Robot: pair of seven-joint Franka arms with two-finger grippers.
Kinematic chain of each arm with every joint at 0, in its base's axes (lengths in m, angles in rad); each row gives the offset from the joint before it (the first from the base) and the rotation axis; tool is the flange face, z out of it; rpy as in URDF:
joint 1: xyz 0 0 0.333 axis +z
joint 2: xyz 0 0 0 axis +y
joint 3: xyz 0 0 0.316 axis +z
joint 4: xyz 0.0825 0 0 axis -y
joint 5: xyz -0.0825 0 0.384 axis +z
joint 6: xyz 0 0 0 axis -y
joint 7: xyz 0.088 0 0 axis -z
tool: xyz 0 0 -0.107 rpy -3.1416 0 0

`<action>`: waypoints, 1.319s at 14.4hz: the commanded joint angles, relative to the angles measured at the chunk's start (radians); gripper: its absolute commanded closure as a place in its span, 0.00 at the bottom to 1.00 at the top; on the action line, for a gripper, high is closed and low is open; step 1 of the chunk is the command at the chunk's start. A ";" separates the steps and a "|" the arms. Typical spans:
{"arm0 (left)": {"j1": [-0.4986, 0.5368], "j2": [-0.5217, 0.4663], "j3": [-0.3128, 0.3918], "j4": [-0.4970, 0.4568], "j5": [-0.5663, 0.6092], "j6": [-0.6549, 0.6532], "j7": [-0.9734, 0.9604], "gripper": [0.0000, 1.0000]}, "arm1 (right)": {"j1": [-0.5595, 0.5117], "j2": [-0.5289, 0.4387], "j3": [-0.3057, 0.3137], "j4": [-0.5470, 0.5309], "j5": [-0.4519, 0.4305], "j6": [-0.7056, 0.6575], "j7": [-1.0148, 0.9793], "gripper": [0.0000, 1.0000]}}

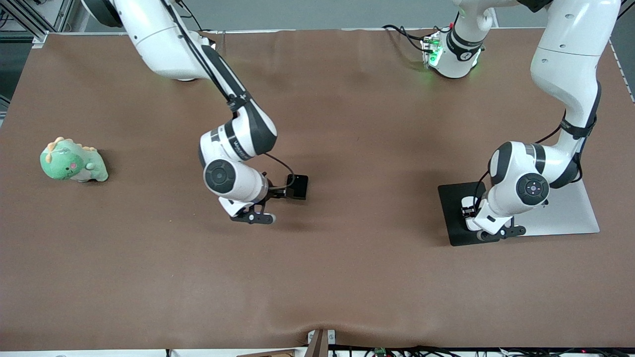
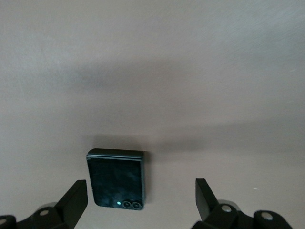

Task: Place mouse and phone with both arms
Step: 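Lower the mouse onto the pad while the right gripper grasps the phone, then lift the phone with the right gripper while the left gripper withdraws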

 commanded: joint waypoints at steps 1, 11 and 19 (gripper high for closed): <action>0.001 -0.001 -0.008 -0.009 0.022 0.024 0.003 0.67 | 0.028 0.039 -0.009 0.019 0.002 0.028 0.028 0.00; 0.004 -0.091 -0.010 0.003 0.022 0.000 0.000 0.00 | 0.104 0.111 -0.011 0.016 -0.002 0.129 0.066 0.00; 0.010 -0.374 -0.015 0.142 0.007 -0.299 0.004 0.00 | 0.113 0.119 -0.019 0.018 -0.054 0.108 0.117 1.00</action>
